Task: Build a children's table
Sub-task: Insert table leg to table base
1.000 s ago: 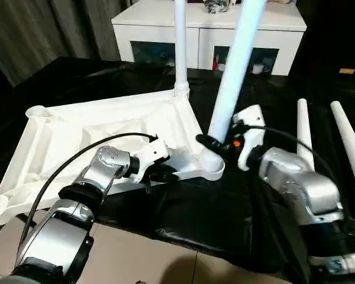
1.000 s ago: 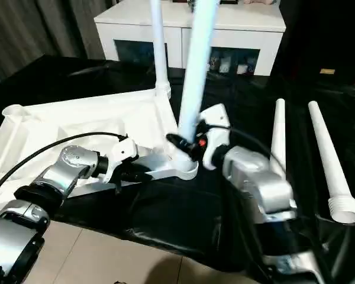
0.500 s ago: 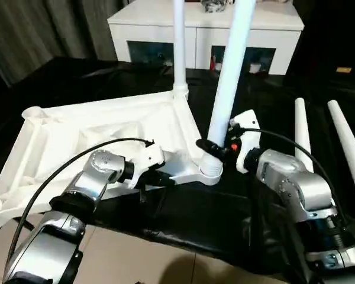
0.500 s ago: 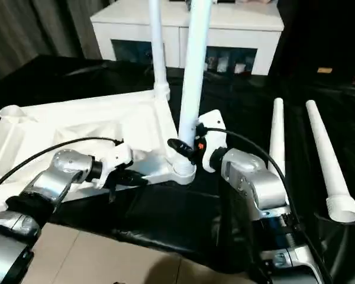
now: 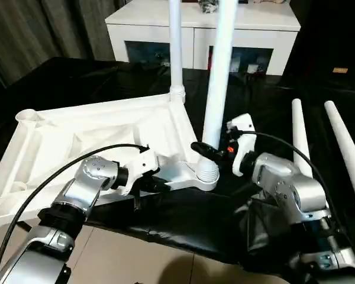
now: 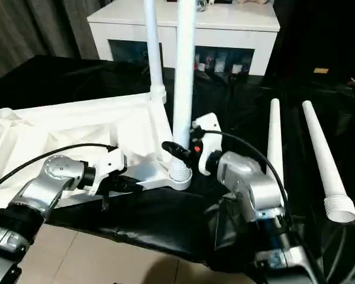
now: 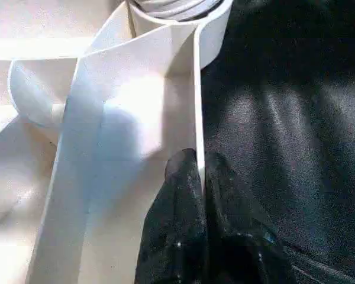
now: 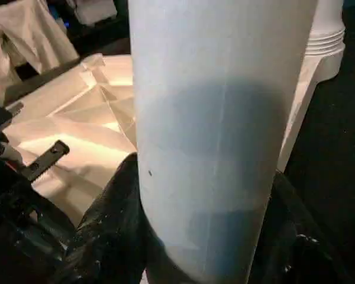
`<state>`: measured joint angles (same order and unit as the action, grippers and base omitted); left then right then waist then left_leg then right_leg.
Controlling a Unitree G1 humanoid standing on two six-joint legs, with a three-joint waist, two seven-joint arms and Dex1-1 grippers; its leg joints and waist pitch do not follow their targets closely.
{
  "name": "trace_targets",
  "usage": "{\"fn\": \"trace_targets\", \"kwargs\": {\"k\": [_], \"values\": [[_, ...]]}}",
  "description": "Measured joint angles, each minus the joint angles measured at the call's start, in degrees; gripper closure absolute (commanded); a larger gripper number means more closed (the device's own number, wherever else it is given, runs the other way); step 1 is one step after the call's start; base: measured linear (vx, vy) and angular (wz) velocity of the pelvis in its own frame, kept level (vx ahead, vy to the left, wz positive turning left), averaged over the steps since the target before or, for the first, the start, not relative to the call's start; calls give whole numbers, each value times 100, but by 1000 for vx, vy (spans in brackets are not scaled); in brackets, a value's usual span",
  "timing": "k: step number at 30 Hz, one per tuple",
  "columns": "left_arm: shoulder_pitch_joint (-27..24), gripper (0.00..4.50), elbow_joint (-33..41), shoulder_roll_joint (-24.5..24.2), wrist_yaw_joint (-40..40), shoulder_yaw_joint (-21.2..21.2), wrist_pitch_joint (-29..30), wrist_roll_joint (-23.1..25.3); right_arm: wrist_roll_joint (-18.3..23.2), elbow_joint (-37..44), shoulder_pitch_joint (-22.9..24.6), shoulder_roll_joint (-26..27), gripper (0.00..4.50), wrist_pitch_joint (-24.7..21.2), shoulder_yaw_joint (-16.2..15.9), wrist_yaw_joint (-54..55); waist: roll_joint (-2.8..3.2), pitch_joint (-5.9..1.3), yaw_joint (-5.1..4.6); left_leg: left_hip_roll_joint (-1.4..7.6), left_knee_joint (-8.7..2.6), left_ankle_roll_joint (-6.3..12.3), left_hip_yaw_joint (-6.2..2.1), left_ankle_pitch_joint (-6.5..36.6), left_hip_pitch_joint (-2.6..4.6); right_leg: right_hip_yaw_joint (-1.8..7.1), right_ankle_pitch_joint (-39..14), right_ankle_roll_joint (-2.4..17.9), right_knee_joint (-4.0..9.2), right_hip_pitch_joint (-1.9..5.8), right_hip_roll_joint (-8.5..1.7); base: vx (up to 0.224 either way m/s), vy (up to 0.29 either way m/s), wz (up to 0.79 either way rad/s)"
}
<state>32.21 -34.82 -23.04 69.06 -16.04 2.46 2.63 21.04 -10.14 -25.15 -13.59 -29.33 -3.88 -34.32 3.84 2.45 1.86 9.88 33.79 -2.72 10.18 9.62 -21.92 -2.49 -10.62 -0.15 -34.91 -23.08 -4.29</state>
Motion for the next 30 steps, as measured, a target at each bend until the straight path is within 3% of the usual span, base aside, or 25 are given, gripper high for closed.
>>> {"fn": "trace_targets", "kwargs": {"k": [13, 23, 30], "values": [[-70, 450, 224, 58, -67, -60, 222, -13, 179, 500, 935, 122, 266, 765, 293, 94, 20, -11, 34, -1, -2, 1, 0, 1, 0, -2, -1, -2, 8, 4, -1, 0, 0, 0], [-27, 450, 132, 115, -93, -66, 224, -14, -102, 769, 1434, 314, 266, 1501, 187, 397, 44, -23, 47, -2, -3, 1, -1, 1, -2, -1, -7, -12, 8, 7, -3, 0, 0, 0], [-24, 450, 98, 114, -120, -65, 223, -14, -603, 977, 1595, 81, 266, 1865, -239, 441, 34, -27, 29, -4, -6, 1, -1, 1, 1, 1, -9, -16, 9, 10, -4, 0, 0, 0]]}}
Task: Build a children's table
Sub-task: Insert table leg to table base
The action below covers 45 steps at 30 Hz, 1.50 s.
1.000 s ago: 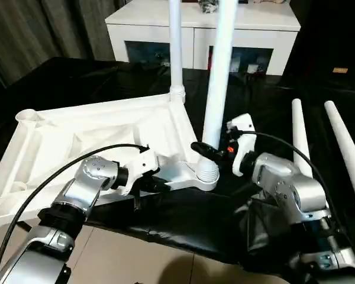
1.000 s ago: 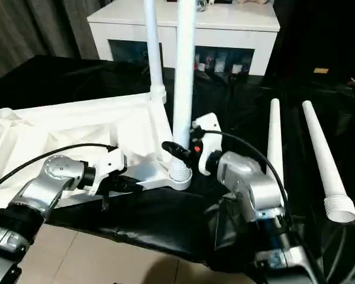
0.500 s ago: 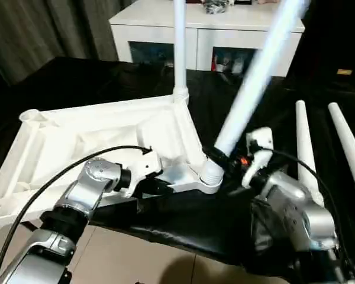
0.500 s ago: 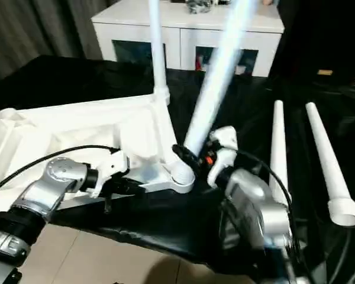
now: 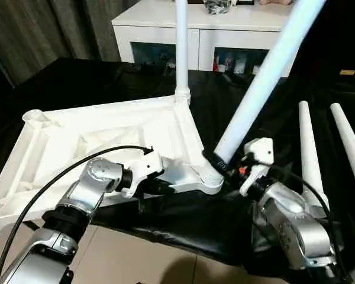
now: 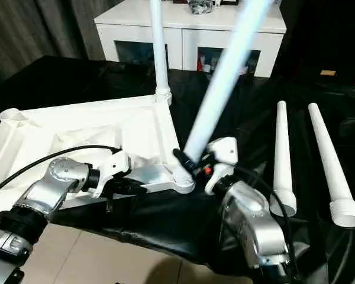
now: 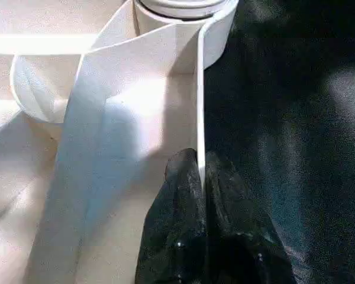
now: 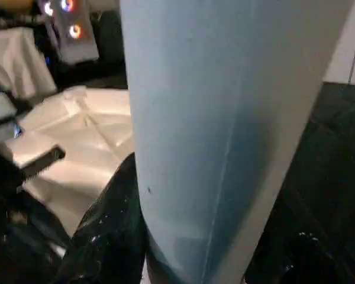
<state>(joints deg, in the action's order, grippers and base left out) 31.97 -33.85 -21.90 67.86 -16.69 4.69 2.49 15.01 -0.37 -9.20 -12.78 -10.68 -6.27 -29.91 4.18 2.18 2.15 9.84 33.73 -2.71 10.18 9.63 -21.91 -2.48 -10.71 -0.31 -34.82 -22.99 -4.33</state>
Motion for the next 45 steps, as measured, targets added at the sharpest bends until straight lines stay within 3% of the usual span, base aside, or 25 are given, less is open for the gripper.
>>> {"fn": "trace_targets", "kwargs": {"k": [11, 20, 30, 45], "values": [[-67, 450, 108, -87, -37, 0, 47, 10, -323, 108, -222, -410, 267, -281, -374, -377, -93, -24, -19, 1, -9, 0, 0, 0, 7, 0, -18, -29, -1, 1, 1, 0, 0, 0], [-105, 450, 151, -186, -166, 3, 122, 18, -300, -722, -1157, -350, 267, -735, -496, -735, -186, -16, -74, -1, -7, -3, -1, 0, 56, 1, -19, -32, 3, 4, -4, 0, 0, 0], [-175, 450, 235, -264, -190, 10, 198, 18, -207, -1329, -1703, -354, 267, -1173, -509, -1226, -249, -21, -92, -3, -9, -13, -5, 7, 97, 5, -19, -31, 12, 17, -5, 0, 0, 0], [-195, 450, 245, -371, -148, 11, 227, -27, -236, -1516, -1781, -238, 267, -1077, -533, -1232, -260, -29, -162, -3, -35, -19, -11, 12, 108, -4, -19, -31, 70, 21, -4, 0, 0, 0]]}}
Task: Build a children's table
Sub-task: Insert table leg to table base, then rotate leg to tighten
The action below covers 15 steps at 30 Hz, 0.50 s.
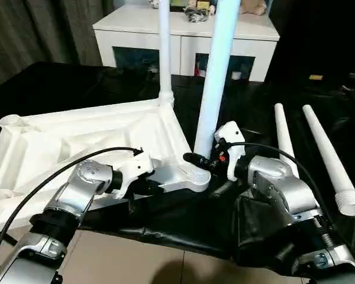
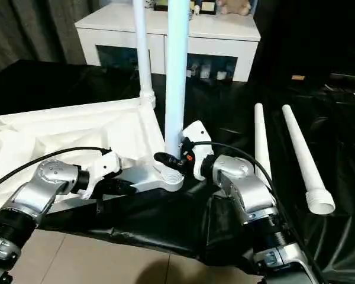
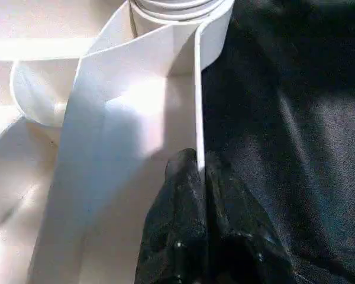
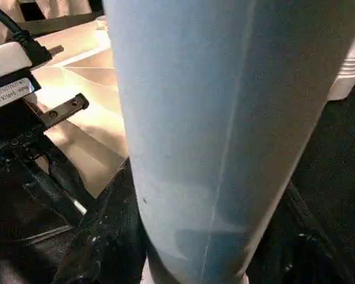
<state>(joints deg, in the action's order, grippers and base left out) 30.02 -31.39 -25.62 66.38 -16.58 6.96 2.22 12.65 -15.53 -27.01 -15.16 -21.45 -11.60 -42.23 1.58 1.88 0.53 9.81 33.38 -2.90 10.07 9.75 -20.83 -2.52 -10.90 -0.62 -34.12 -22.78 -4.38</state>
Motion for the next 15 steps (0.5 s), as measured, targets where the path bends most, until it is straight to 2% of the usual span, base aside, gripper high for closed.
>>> {"fn": "trace_targets", "kwargs": {"k": [5, 8, 10, 11, 12, 13, 14, 15], "values": [[25, 450, -88, 5, -51, 46, 54, -19, -73, -146, -56, 143, 267, 100, 2, 165, 0, 0, -36, -1, -5, 0, 0, 0, 8, 0, 0, 0, 13, 0, 0, 0, 0, 0], [111, 450, -228, 188, -388, 105, 259, 8, -189, -410, -201, 488, 267, 113, 184, 906, 0, 13, -58, -2, -6, -1, -6, 1, 52, -9, -3, -3, 27, -8, 0, 0, 0, 0], [243, 450, -332, 478, -810, 123, 572, 51, -291, -676, -303, 865, 267, 114, 409, 1817, 38, 40, -131, 3, -12, -22, -72, 27, 76, -112, -8, -6, 136, 37, -11, -59, 22, -15], [276, 450, -347, 537, -948, 131, 680, 66, -358, -769, -348, 957, 267, 114, 448, 2102, 89, 68, -157, 4, -17, -21, -136, 29, 84, -198, -9, -7, 223, 85, -19, -57, 33, -16], [334, 450, -380, 653, -1099, 135, 792, 92, -382, -831, -390, 1018, 267, 114, 489, 2373, 151, 100, -176, 9, -56, -21, -199, 31, 85, -323, -30, 8, 303, 195, -41, 0, 0, 0], [365, 450, -400, 698, -1171, 134, 837, 101, -388, -861, -414, 1046, 267, 114, 502, 2505, 174, 134, -157, 3, -102, -22, -190, 30, 78, -337, -147, 57, 212, 197, -60, -94, 19, 5], [454, 450, -527, 851, -1312, 136, 964, 115, -422, -961, -462, 1174, 267, 134, 602, 2776, 144, 134, -94, -1, -163, -22, -108, 29, 99, -302, -315, 208, -60, 180, -92, -94, 19, 5], [536, 450, -598, 997, -1503, 129, 1059, 206, -484, -1066, -499, 1246, 267, 151, 682, 3083, -68, 73, 27, 0, -183, -26, 131, 26, 168, -88, -438, 167, -309, 193, -116, -17, -84, 24]]}}
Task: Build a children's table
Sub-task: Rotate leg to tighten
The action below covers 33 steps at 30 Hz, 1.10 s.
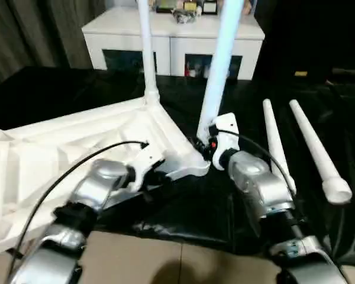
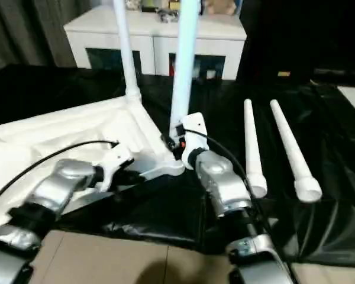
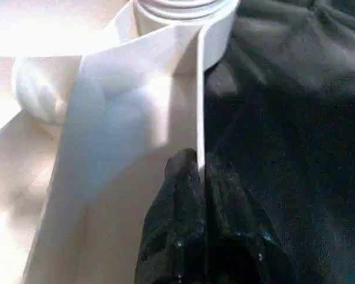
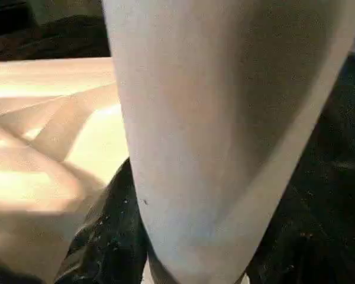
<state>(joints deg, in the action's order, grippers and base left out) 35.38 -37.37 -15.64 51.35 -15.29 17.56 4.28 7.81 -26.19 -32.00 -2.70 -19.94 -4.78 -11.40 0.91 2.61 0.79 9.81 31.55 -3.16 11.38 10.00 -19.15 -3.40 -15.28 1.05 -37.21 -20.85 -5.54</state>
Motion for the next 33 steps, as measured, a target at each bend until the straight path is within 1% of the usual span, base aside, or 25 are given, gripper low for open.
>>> {"fn": "trace_targets", "kwargs": {"k": [1, 2, 3, 4, 5, 6, 7, 8, 10, 11, 13, 15, 18, 20, 21, 23, 24, 25, 26, 28, 29, 30, 31, 32, 33], "values": [[46, 450, -11, 92, -145, 5, 75, 14, -28, -159, -94, 67, 267, 2, 44, 201, -94, 6, 46, 0, 111, -43, 33, 50, 33, 105, 44, -90, 4, -87, 14, 37, -114, 1], [62, 450, -30, 210, -252, 38, 185, 5, -44, -285, -184, 175, 267, 7, 94, 394, -90, 14, 109, 2, 356, -20, -92, 276, 25, 54, 47, -102, 14, -112, 17, 37, -114, 1], [107, 450, -56, 379, -401, 85, 339, -6, -85, -422, -295, 290, 267, 23, 199, 695, 58, -28, 159, -32, 479, 23, -366, 341, 37, -85, 46, -107, 39, -95, 14, 61, 11, -41], [247, 450, -129, 556, -619, 86, 504, 20, -89, -543, -398, 354, 267, 62, 336, 978, 103, -41, 167, -47, 426, -148, -440, 338, 19, -114, 48, -109, 68, -114, 22, 0, 0, 0], [318, 450, -176, 706, -817, 84, 599, 57, -125, -668, -485, 391, 267, 71, 429, 1227, 83, -59, 138, -45, 340, -159, -428, 329, 18, -96, 52, -103, 141, -116, 44, 0, 0, 0], [352, 450, -203, 846, -1042, 79, 693, 104, -158, -884, -615, 476, 267, 91, 508, 1516, 58, -50, 111, -29, 255, -164, -364, 328, 32, -36, 85, -47, 236, -122, 83, -67, -16, 30], [355, 450, -214, 903, -1123, 70, 738, 119, -179, -951, -635, 502, 267, 100, 536, 1653, 45, -56, 98, -22, 222, -163, -318, 328, 44, -17, 126, 16, 281, -104, 88, -47, -6, 21], [355, 450, -230, 965, -1193, 71, 786, 117, -192, -1033, -647, 524, 267, 161, 556, 1781, 35, -60, 94, -17, 216, -163, -289, 328, 62, -6, 170, 60, 314, -81, 87, -47, -6, 21], [355, 450, -236, 1110, -1387, 77, 882, 109, -194, -1213, -756, 637, 267, 219, 676, 2166, 42, -51, 90, -31, 220, -160, -274, 329, 108, -16, 175, 54, 352, -23, 57, -4, 25, -1], [355, 450, -241, 1167, -1471, 80, 904, 108, -195, -1297, -802, 657, 267, 258, 705, 2297, 48, -47, 85, -32, 217, -159, -274, 331, 113, -27, 173, 49, 386, -6, 52, -8, 50, -2], [379, 450, -241, 1233, -1582, 97, 947, 108, -244, -1414, -864, 685, 267, 369, 727, 2479, 52, -46, 82, -46, 178, -157, -275, 331, 103, -49, 157, 18, 457, -1, 33, 0, 0, 0], [393, 450, -243, 1243, -1636, 131, 985, 106, -297, -1533, -919, 737, 267, 489, 775, 2607, 51, -46, 78, -61, 146, -157, -275, 331, 95, -44, 157, 17, 512, 2, 29, 0, 0, 0], [446, 450, -255, 1269, -1721, 156, 1058, 100, -320, -1775, -1072, 782, 267, 630, 877, 2721, 31, -46, 79, -73, 142, -156, -257, 331, 78, -22, 160, 19, 517, 0, 23, 0, 0, 0], [468, 450, -255, 1261, -1731, 168, 1082, 86, -322, -1882, -1126, 793, 267, 737, 891, 2732, 17, -53, 85, -72, 141, -142, -254, 322, 53, -19, 187, 19, 516, -8, 23, 0, 0, 0], [479, 450, -255, 1252, -1735, 173, 1086, 84, -329, -1972, -1173, 797, 267, 805, 885, 2710, 11, -56, 84, -72, 143, -93, -247, 289, 51, -16, 254, 21, 513, -10, 22, 0, 0, 0], [479, 450, -241, 1217, -1738, 180, 1087, 63, -348, -2102, -1225, 807, 267, 949, 888, 2609, 4, -54, 82, -71, 142, -88, -238, 285, 61, -9, 304, 17, 508, -15, 22, 0, 0, 0], [479, 450, -226, 1180, -1741, 195, 1087, 52, -323, -2136, -1255, 817, 232, 1079, 934, 2501, 2, -52, 81, -68, 132, -88, -238, 286, 63, -12, 309, 11, 508, -23, 22, 0, 0, 0], [479, 450, -216, 1155, -1741, 202, 1088, 46, -311, -2150, -1251, 821, 211, 1166, 954, 2425, 2, -52, 81, -66, 120, -88, -238, 286, 60, -16, 310, 8, 508, -28, 22, 0, 0, 0], [479, 450, -205, 1145, -1742, 202, 1088, 45, -299, -2164, -1256, 828, 197, 1207, 995, 2364, 1, -51, 83, -66, 108, -88, -238, 285, 48, -18, 312, 5, 508, -30, 23, 0, 0, 0], [480, 450, -151, 1104, -1804, 220, 1071, 49, -137, -2259, -1254, 895, 188, 1246, 1087, 2151, -6, -49, 87, -62, 85, -88, -233, 285, 44, -19, 333, -3, 506, -57, 24, 0, 0, 0], [490, 450, -110, 1060, -1852, 264, 1068, 57, -97, -2350, -1191, 951, 176, 1228, 1098, 2063, -9, -48, 79, -59, 86, -89, -226, 282, 11, -16, 391, -7, 505, -94, 24, 0, 0, 0], [497, 450, -39, 990, -1828, 288, 1071, 41, -66, -2289, -1133, 948, 164, 1309, 1101, 1884, -5, -38, 83, -57, 90, -82, -212, 224, -42, -14, 529, -17, 505, -132, 17, 0, 0, 0], [497, 450, 4, 976, -1828, 287, 1067, 50, -38, -2247, -1141, 927, 164, 1278, 1103, 1773, -4, -39, 88, -49, 97, -88, -205, 205, -50, -13, 601, -69, 501, -138, 13, 0, 0, 0], [494, 450, 13, 916, -1816, 288, 1023, 54, 17, -2203, -1136, 924, 155, 1234, 1102, 1654, -4, -38, 85, -22, 94, -90, -185, 203, -52, -19, 603, -85, 494, -148, 23, 0, 0, 0], [495, 450, 60, 836, -1793, 301, 976, 56, 77, -2152, -1128, 920, 141, 1157, 1092, 1513, -2, -40, 86, 4, 86, -95, -175, 201, -87, -29, 603, -85, 491, -186, 37, 40, -51, -1]]}}
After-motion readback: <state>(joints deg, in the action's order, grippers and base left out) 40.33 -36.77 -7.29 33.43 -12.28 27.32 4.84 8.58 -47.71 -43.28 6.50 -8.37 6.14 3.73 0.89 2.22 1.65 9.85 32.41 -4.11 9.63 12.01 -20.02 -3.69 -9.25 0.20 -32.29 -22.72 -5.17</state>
